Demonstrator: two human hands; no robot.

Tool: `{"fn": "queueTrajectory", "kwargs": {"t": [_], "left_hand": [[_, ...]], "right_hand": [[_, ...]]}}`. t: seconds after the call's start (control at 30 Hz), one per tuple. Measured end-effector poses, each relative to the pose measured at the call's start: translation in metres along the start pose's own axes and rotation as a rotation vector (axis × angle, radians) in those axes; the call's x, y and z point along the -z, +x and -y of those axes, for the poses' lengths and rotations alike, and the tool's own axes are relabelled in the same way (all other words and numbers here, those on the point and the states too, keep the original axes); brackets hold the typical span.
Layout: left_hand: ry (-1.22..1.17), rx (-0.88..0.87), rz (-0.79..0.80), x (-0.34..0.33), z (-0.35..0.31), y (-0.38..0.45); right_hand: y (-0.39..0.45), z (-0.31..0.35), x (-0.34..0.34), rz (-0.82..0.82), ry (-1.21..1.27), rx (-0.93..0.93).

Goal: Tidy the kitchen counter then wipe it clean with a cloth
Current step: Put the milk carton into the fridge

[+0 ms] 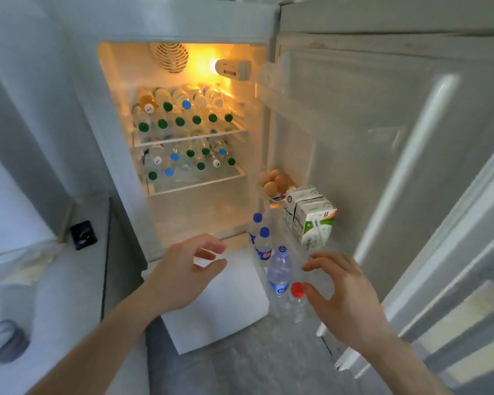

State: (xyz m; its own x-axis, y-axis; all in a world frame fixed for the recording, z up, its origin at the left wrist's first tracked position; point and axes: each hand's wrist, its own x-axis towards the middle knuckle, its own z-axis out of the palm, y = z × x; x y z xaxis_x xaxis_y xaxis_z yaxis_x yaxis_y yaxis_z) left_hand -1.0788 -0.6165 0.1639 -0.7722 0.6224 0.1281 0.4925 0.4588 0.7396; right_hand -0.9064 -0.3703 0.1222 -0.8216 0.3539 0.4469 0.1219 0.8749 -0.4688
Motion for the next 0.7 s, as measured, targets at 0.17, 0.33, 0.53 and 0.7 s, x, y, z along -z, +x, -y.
{"fn": "queueTrajectory", "kwargs": {"t": [0.17, 0.33, 0.53, 0.7], "left_hand": [[-0.011, 0.1, -0.087, -0.012, -0.01, -0.021], [-0.007, 0.193, -0.23, -0.02, -0.028, -0.055], [-0.033, 0.303, -0.389, -0.029, -0.028, -0.113], [0.002, 0.358, -0.475, -0.031, -0.028, -0.145]], "right_hand": [[0.004, 0.004, 0.01, 0.162, -0.057, 0.09], [0.005, 0.026, 0.012, 0.37, -0.111, 0.166], [0.008, 0.054, -0.004, 0.473, -0.113, 0.273], [0.007, 0.093, -0.012, 0.589, 0.15, 0.266]]}}
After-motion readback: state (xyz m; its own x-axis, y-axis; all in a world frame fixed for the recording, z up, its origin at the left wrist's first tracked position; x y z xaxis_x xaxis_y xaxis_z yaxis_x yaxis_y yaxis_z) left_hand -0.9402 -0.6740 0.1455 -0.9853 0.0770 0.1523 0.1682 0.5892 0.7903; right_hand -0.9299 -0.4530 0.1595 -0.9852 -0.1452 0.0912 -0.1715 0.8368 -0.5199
